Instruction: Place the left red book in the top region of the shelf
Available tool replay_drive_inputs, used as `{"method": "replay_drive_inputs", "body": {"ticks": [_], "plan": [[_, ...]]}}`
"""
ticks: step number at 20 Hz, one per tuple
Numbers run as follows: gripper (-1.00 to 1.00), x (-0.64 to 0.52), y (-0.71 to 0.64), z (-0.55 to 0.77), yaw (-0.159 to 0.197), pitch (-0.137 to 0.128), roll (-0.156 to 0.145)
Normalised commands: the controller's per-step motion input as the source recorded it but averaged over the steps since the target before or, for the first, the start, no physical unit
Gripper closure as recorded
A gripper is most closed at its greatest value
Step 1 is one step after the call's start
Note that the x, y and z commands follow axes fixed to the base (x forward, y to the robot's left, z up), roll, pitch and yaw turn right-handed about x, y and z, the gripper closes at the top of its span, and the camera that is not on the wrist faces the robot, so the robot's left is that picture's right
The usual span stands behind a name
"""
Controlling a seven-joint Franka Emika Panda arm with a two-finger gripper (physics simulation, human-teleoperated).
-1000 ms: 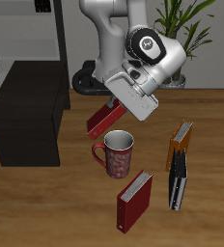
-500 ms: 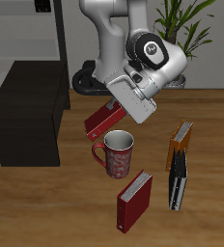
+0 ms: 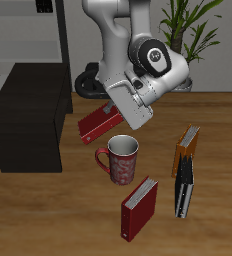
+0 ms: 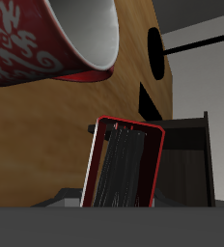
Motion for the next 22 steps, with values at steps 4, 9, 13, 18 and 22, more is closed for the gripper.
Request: {"method": "replay_drive_inputs", "body": {"ticks": [4,9,13,18,22], "plan": [[1.0,-0.11,-0.09,0.1,0.016,-0.048,-0.119],[1.0,-0.07,-0.09,0.02,0.008,-0.01,-0.082],[1.0,-0.02,-0.08,0.08,0.022,-0.048,-0.089],[1.0,0.02,-0.03,0.0,-0.004,-0.008,-0.014],[1.0,0.01,-0.09,0.04,-0.002,-0.025,-0.02]]}}
